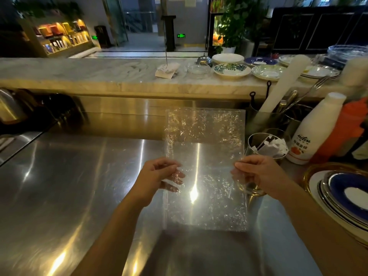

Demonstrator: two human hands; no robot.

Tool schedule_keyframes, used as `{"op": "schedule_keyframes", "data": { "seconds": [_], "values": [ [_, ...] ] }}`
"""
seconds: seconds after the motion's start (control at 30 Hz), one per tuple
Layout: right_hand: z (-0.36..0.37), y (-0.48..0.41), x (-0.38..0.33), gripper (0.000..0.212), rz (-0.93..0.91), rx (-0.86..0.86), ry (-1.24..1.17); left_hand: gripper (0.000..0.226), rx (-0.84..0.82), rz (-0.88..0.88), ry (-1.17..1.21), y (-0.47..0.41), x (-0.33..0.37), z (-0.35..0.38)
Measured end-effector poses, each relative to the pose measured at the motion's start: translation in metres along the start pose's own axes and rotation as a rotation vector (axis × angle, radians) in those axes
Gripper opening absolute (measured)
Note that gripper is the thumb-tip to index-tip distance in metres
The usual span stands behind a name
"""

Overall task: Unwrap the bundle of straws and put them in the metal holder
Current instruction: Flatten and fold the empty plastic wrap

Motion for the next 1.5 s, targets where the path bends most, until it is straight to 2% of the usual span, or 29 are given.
{"op": "schedule_keyframes", "data": {
  "seconds": [0.2, 0.27, 0.33, 0.43, 0.6, 0.67, 0.77, 0.83, 0.93, 1.07, 1.17, 1.3, 1.4, 1.5],
  "values": [
    [-0.007, -0.001, 0.007, 0.019, -0.031, -0.053, -0.028, 0.031, 0.019, -0.082, 0.149, -0.001, -0.003, 0.000],
    [-0.006, 0.000, 0.007, 0.017, -0.060, -0.060, -0.007, 0.026, 0.027, -0.078, 0.171, 0.000, -0.003, 0.001],
    [-0.005, 0.002, 0.007, 0.014, -0.101, -0.051, 0.052, 0.034, 0.050, -0.042, 0.145, 0.001, -0.005, 0.000],
    [-0.005, 0.002, 0.007, 0.039, -0.086, -0.058, 0.026, 0.053, 0.075, -0.037, 0.097, 0.002, -0.008, 0.000],
    [-0.003, 0.004, 0.006, 0.039, -0.037, -0.072, 0.050, 0.056, 0.014, -0.102, 0.075, 0.003, -0.017, -0.002],
    [-0.004, 0.005, 0.004, 0.038, -0.025, -0.082, 0.070, 0.047, 0.030, -0.141, 0.112, 0.002, -0.020, -0.007],
    [-0.004, 0.007, -0.004, 0.045, -0.081, -0.109, 0.155, 0.015, 0.057, -0.225, 0.241, 0.000, -0.020, -0.015],
    [-0.003, 0.007, -0.013, 0.041, -0.115, -0.137, 0.213, 0.025, 0.009, -0.266, 0.127, -0.001, -0.021, -0.014],
    [0.007, 0.006, -0.024, 0.025, -0.139, -0.210, 0.348, 0.035, -0.131, -0.248, -0.191, 0.000, -0.023, 0.001],
    [0.032, 0.003, -0.040, 0.038, -0.142, -0.363, 0.581, 0.047, -0.394, -0.273, -0.322, 0.002, -0.025, 0.032],
    [0.044, 0.002, -0.055, 0.055, -0.151, -0.438, 0.634, 0.037, -0.477, -0.279, -0.286, 0.002, -0.035, 0.051],
    [0.045, -0.003, -0.055, 0.080, -0.116, -0.334, 0.594, 0.013, -0.318, -0.194, -0.132, 0.002, -0.046, 0.053],
    [0.037, -0.003, -0.042, 0.075, -0.023, -0.203, 0.485, 0.011, -0.181, -0.201, 0.008, 0.004, -0.047, 0.041],
    [0.038, 0.001, -0.021, 0.070, 0.056, -0.123, 0.277, 0.017, -0.066, -0.212, 0.139, 0.008, -0.048, 0.028]
  ]
}}
Point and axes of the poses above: each hand's wrist, its own y-axis away from the middle knuckle, its own z-axis out of the palm, x = y × z, the point moved 1 cm from there along -y, towards the middle knuckle, and after that the axes turned 7 degrees about y, right-handed, at the moved point
